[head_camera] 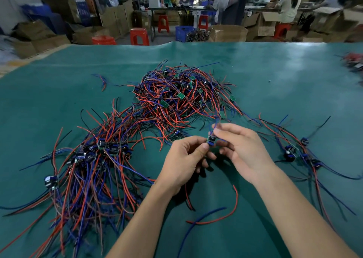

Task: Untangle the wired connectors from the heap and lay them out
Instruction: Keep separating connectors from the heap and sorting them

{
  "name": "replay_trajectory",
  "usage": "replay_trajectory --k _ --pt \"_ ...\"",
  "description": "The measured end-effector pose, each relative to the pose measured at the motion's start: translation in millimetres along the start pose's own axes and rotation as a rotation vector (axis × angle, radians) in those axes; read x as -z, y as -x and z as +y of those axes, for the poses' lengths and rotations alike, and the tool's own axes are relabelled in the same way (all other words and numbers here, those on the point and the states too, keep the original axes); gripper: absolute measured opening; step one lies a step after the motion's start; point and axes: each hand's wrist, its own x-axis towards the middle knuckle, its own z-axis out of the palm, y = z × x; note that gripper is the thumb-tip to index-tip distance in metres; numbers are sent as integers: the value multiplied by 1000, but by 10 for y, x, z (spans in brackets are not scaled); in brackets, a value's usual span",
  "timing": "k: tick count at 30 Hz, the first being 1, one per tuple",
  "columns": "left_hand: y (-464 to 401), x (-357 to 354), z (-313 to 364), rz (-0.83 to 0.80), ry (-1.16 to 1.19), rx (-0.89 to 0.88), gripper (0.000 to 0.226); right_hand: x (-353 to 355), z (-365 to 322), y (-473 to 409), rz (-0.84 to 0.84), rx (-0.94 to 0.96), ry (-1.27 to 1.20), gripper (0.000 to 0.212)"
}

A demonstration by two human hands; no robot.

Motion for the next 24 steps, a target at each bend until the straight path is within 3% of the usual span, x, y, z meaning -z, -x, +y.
replay_trajectory --k 4,9,12,17,21,24 --pt "8 -6 1 -11 -27 2 14 63 -52 -53 129 -39 -106 11" --pt "5 -7 0 21 -22 2 14 58 -17 -44 2 26 47 11" --pt "13 -5 12 -4 -62 -16 15 41 -3 -34 -79 13 5 15" --pt "18 -10 12 -26 -67 14 17 29 -3 -84 -14 196 40 37" --pt "20 -6 22 -16 -63 -1 19 81 -7 -57 -75 160 -8 17" --pt "26 1 25 -16 -75 -5 19 104 19 -56 -181 92 44 20"
